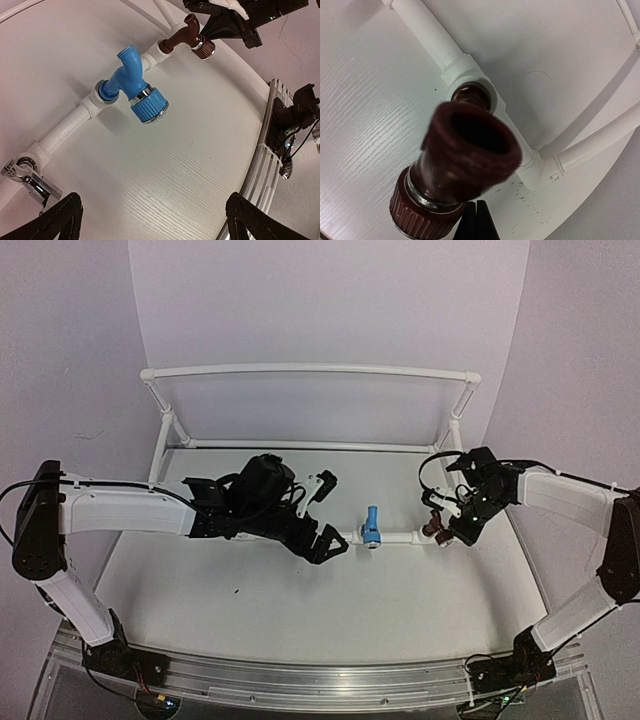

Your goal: Install the water faucets

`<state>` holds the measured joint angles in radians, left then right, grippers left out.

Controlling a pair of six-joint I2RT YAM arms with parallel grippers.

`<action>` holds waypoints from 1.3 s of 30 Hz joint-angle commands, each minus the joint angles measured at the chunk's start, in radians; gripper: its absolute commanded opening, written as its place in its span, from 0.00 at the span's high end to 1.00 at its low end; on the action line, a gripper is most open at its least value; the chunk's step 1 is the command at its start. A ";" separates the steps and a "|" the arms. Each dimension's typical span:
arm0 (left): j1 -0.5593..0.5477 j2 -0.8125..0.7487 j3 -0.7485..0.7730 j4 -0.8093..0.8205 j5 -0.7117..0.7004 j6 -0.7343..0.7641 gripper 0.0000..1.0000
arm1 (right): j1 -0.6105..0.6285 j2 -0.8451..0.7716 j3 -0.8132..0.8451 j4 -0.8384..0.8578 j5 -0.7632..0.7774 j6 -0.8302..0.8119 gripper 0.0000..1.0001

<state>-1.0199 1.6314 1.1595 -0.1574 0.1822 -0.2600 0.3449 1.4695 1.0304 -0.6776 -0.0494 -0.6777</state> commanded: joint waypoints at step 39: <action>0.004 -0.049 -0.006 0.023 -0.024 0.003 0.00 | 0.248 0.155 0.185 0.191 0.266 0.295 1.00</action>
<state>-1.0199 1.6314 1.1583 -0.1567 0.1798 -0.2604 0.6007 1.5917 1.1454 -0.5670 0.0878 -0.3999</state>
